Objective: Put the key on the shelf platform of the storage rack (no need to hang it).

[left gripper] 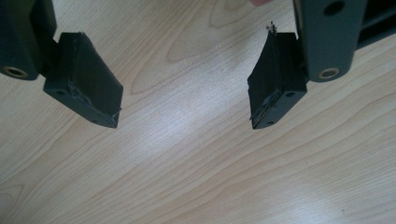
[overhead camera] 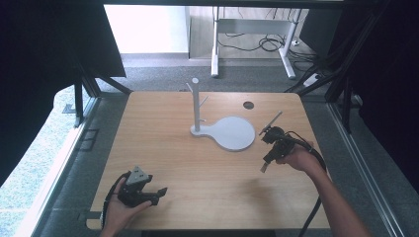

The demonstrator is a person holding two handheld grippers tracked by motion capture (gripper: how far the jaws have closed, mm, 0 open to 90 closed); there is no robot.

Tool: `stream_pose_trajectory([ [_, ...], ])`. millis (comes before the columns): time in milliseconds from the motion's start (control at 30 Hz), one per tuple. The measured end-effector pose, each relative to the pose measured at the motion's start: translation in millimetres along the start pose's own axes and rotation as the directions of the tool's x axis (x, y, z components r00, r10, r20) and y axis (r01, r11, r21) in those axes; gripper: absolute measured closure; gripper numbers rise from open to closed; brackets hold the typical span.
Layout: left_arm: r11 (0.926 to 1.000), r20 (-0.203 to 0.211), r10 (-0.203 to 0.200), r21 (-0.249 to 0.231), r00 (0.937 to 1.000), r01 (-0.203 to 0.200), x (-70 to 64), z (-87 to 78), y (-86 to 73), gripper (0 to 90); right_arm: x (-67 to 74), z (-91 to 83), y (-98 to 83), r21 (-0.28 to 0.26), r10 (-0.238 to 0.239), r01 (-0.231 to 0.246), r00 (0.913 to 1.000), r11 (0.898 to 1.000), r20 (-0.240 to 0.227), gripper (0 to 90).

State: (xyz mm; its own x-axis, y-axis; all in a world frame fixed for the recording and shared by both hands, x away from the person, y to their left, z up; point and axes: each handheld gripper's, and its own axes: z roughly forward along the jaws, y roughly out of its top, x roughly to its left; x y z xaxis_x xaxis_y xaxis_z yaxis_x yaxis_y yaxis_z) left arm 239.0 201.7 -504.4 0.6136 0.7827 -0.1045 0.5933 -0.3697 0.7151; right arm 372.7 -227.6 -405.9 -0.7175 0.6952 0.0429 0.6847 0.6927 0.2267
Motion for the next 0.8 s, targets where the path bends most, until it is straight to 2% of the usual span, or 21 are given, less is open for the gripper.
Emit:
stream_pose_trajectory([
  [67, 1.0, 0.0, 0.005, 0.006, 1.0, -0.005, -0.3, 0.6, -0.1, 26.5, -0.5, -1.7, 3.1, -0.002, 0.001, -0.001, 1.0, 1.0, 0.0, 89.6],
  [100, 1.0, 0.002, 0.001, 0.007, 1.0, -0.001, -0.6, 1.3, -0.2, 26.5, -0.7, -2.8, 6.4, -0.005, -0.001, 0.001, 0.9999, 1.0, -0.014, 89.6],
  [400, 1.0, -0.002, 0.004, 0.003, 1.0, -0.004, -0.7, -0.1, 0.5, 26.5, -1.9, -4.5, 21.3, -0.01, -0.006, 0.006, 1.0, 1.0, -0.002, 89.7],
  [800, 1.0, 0.0, 0.0, 0.002, 1.0, 0.0, -0.3, -0.5, 0.5, 26.5, -6.3, -1.9, 33.2, -0.013, 0.004, -0.004, 0.9998, 1.0, -0.017, 89.6],
])
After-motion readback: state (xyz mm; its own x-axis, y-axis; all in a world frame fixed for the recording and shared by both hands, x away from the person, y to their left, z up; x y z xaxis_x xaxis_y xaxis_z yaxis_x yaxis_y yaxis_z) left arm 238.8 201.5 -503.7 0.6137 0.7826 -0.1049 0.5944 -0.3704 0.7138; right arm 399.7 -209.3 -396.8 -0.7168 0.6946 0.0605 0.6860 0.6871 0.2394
